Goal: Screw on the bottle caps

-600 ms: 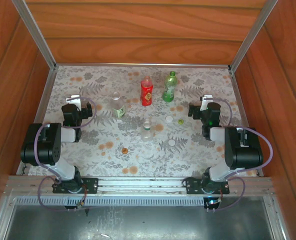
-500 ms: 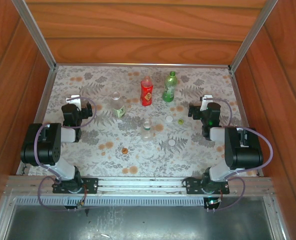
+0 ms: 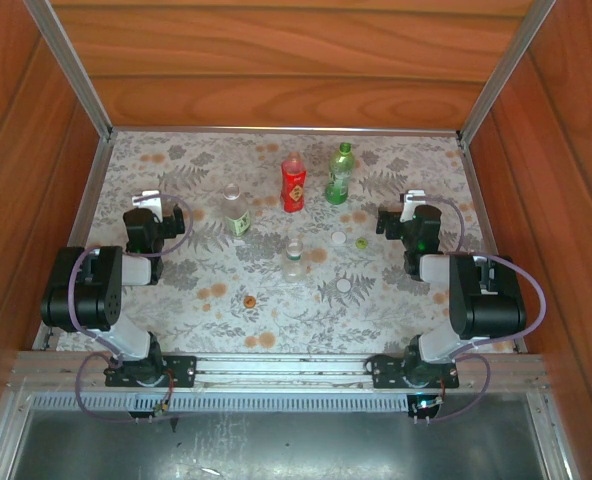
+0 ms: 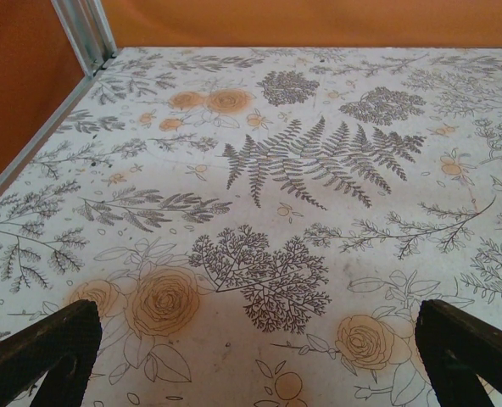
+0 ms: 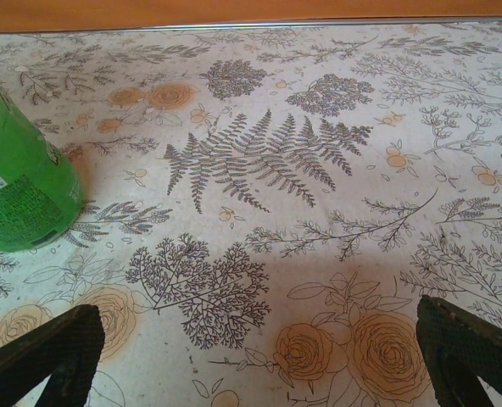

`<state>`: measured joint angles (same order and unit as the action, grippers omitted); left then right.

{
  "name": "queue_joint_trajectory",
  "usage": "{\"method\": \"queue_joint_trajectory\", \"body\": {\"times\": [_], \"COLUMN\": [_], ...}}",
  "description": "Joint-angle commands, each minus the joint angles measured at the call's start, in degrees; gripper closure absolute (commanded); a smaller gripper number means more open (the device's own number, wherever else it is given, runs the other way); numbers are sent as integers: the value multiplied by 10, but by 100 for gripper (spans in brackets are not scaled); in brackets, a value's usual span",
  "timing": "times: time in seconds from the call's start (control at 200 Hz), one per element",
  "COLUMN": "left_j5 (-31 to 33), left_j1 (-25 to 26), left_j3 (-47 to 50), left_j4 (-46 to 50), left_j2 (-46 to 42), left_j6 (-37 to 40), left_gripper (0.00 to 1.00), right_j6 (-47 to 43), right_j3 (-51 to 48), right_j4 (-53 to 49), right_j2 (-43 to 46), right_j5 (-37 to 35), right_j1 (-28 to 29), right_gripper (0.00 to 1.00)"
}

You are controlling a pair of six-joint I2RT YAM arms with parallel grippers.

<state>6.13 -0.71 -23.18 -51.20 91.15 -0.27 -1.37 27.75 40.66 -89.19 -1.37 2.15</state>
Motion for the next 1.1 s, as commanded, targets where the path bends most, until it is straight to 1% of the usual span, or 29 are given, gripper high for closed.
{"method": "queue_joint_trajectory", "body": {"times": [0.0, 0.24, 0.32, 0.36, 0.4, 0.46, 0.515, 0.63, 0.685, 0.73, 0.824, 0.934, 1.009, 1.094], "left_j5": [-5, -5, -24, -23, -14, 6, 25, 53, 67, 71, 71, 82, 86, 78], "left_j1": [-2, -2, -1, 5, 11, 22, 38, 73, 86, 95, 118, 149, 171, 194], "left_j3": [3, 5, 4, 4, 10, 21, 30, 41, 55, 67, 93, 107, 120, 136], "left_j4": [7, 8, 7, 8, 9, 11, 23, 58, 63, 68, 87, 138, 162, 174], "left_j2": [-9, -11, -15, -23, -37, -62, -97, -163, -195, -225, -304, -400, -468, -519], "left_j6": [-6, -6, 6, 15, 19, 25, 38, 57, 49, 33, 20, 12, 3, -5], "left_gripper": [0, 0, 0, 0, 0, 0, 0, 0, 0, 0, 0, 0, 0, 0], "right_j6": [4, 4, 2, -3, -7, -13, -10, 13, 30, 42, 70, 107, 108, 85], "right_j3": [-3, -5, -10, -11, -7, 8, 18, 18, 19, 24, 34, 54, 74, 88], "right_j4": [-1, 2, 10, 10, -5, -64, -116, -165, -195, -225, -276, -337, -389, -424], "right_j2": [12, 14, 17, 25, 40, 70, 101, 174, 210, 234, 280, 319, 337, 354], "right_j5": [7, 7, 12, 20, 28, 40, 45, 62, 79, 76, 85, 104, 105, 100], "right_j1": [-5, -6, -6, -6, -6, -5, -4, 4, 11, 21, 46, 79, 111, 157], "right_gripper": [0, 0, 0, 0, 0, 0, 0, 0, 0, 0, 0, 0, 0, 0]}}
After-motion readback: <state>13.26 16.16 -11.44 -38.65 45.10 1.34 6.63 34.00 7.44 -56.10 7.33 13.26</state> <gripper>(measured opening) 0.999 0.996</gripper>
